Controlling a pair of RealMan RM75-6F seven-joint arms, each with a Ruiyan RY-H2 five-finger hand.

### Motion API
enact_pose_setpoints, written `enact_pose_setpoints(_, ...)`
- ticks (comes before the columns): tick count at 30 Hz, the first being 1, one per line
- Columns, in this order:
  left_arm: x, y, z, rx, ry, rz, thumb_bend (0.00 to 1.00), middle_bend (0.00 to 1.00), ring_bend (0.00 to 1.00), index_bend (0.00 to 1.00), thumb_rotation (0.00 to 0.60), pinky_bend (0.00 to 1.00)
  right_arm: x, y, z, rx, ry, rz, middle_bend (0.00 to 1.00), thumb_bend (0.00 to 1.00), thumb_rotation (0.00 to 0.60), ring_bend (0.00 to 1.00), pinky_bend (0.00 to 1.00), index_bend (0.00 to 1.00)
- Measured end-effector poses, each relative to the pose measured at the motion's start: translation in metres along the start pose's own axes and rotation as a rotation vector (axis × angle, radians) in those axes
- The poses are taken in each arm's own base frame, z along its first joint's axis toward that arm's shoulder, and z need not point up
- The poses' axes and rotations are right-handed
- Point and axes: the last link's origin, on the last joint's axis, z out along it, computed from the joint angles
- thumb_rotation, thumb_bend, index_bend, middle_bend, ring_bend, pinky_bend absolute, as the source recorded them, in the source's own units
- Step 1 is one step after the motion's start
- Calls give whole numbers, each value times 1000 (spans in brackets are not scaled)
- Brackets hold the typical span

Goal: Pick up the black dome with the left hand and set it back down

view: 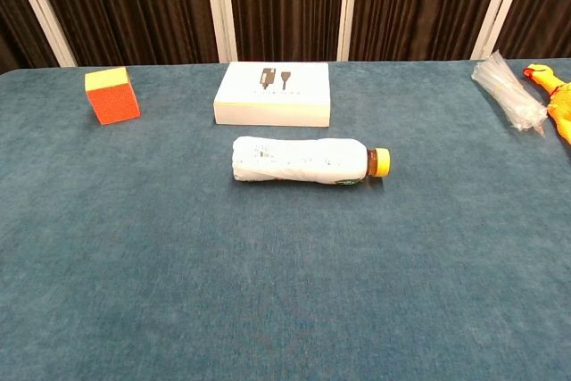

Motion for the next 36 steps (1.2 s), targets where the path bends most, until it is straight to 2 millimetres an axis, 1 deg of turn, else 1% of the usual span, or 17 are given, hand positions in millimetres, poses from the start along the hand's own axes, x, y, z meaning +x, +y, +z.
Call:
enact_pose_setpoints(1, -4, 0, 1, -1, -15, 1, 483, 511, 19, 390, 600, 0, 0, -1, 0, 1, 1, -1, 0, 264, 600, 202, 188, 0)
enact_pose_setpoints(3, -23, 1, 5, 2, -77, 8, 483, 508, 19, 390, 600, 0, 0, -1, 1, 1, 2, -2, 0, 264, 600, 202, 188, 0)
enact_pose_setpoints(8, -89, 7, 13, 11, -223, 16, 483, 508, 19, 398, 600, 0, 1, 3, 4, -14, 0, -6, 0, 264, 600, 202, 188, 0)
enact_pose_setpoints(10, -101, 9, 16, 13, -222, 28, 483, 509, 19, 400, 600, 0, 1, 6, 4, -20, -2, -6, 0, 264, 600, 202, 188, 0)
enact_pose_setpoints(11, -101, 10, 18, 14, -205, 34, 483, 509, 19, 401, 600, 0, 1, 6, 4, -21, -2, -3, 0, 264, 600, 202, 188, 0)
enact_pose_setpoints(13, -92, 9, 21, 18, -163, 37, 483, 512, 19, 402, 600, 0, 2, 7, 2, -22, 1, 0, 0, 264, 600, 202, 188, 0)
enact_pose_setpoints(15, -74, 7, 24, 23, -109, 32, 483, 513, 19, 403, 600, 0, 3, 7, 0, -18, 7, 1, 0, 264, 600, 202, 188, 0)
enact_pose_setpoints(16, -61, 6, 24, 25, -75, 25, 483, 513, 19, 402, 600, 0, 3, 6, -1, -15, 10, 2, 0, 264, 600, 202, 188, 0)
enact_pose_setpoints(18, -42, 5, 22, 24, -31, 10, 483, 509, 19, 395, 600, 0, 4, 6, -3, -12, 12, 4, 0, 264, 600, 202, 188, 0)
enact_pose_setpoints(20, -32, 8, 17, 9, -10, -9, 483, 504, 19, 385, 600, 0, 3, 6, -3, -10, 10, 3, 0, 264, 600, 202, 188, 0)
enact_pose_setpoints(22, -37, 10, 12, -6, -38, -6, 483, 499, 19, 373, 600, 0, 1, 4, -3, -7, 3, -1, 0, 264, 600, 202, 188, 0)
enact_pose_setpoints(25, -58, 11, 1, -20, -124, 27, 483, 493, 19, 363, 600, 0, -2, 3, -2, 0, -9, -5, 0, 265, 600, 202, 188, 0)
enact_pose_setpoints(29, -95, 15, -17, -32, -243, 73, 483, 494, 19, 369, 600, 0, -3, 3, 0, -6, -10, -8, 0, 265, 600, 202, 188, 0)
enact_pose_setpoints(30, -97, 15, -19, -30, -253, 75, 483, 498, 19, 376, 600, 0, -3, 3, 1, -8, -7, -7, 0, 265, 600, 202, 188, 0)
enact_pose_setpoints(31, -97, 15, -19, -27, -249, 73, 483, 502, 19, 385, 600, 0, -2, 4, 1, -12, -3, -4, 0, 265, 600, 202, 188, 0)
enact_pose_setpoints(33, -85, 16, -12, -21, -196, 56, 483, 508, 18, 397, 600, 0, 0, 5, 0, -14, 3, 0, 0, 265, 600, 202, 188, 0)
enact_pose_setpoints(36, -57, 19, 4, -17, -84, -2, 483, 498, 16, 388, 600, 0, 3, 6, 0, -16, 14, 9, 0, 264, 600, 202, 188, 0)
